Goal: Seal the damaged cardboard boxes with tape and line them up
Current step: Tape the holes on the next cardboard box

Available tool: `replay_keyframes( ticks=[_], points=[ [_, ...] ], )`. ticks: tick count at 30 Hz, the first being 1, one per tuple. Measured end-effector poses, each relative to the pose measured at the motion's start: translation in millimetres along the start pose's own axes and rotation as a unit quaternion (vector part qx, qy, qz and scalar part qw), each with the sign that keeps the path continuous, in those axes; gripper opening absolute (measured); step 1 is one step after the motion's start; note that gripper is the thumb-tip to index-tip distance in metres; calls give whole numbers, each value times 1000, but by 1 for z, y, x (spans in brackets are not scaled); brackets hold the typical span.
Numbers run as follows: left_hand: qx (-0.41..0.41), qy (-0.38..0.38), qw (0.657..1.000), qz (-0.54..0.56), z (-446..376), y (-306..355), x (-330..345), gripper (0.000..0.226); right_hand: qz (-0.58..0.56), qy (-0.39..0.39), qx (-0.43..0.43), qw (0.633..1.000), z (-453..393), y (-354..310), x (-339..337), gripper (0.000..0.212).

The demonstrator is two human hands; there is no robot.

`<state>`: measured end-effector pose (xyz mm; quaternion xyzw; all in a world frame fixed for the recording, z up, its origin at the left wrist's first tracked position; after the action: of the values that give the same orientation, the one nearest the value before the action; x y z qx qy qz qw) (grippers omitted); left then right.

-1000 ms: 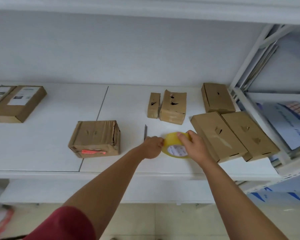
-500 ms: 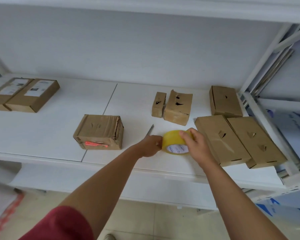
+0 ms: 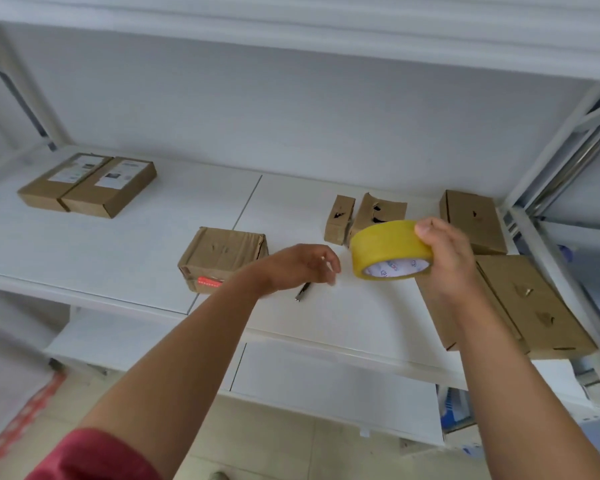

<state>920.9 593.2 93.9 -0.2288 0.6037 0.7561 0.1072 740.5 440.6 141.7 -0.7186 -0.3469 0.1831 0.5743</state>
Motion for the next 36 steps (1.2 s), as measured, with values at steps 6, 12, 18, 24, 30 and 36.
replay_keyframes(
  ticks=[6, 12, 18, 24, 30, 36],
  points=[
    [-78, 12, 995, 53, 21, -14, -19, 5, -10, 37, -25, 999, 1, -7, -8, 20],
    [-133, 73, 983, 107, 52, -13, -51, 6, 18, 9, 3, 1000, 14, 21, 16, 40],
    [-156, 158, 938, -267, 71, -6, -101, 17, 141, -91, 23, 986, 23, 34, 69, 43],
    [-134, 138, 918, -346, 76, -26, -138, 18, 258, -159, 3, 953, 16, 25, 114, 50],
    [-88, 152, 902, -394, 81, -51, -207, 15, 498, -145, 136, 844, 18, 50, 138, 52],
    [-14, 120, 957, -262, 72, -63, -245, 25, 501, -163, 225, 820, 65, 69, 179, 51]
  ],
)
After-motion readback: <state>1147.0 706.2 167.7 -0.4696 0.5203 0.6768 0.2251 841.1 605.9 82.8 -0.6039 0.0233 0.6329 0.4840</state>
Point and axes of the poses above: each hand's wrist, its own z-axis away from the middle knuckle, its own x-axis out of the palm, y = z × x, the point moved 2 cm from there along -z, towards the middle knuckle, and after that the axes turned 10 degrees about -z, right-handed, at the moved point
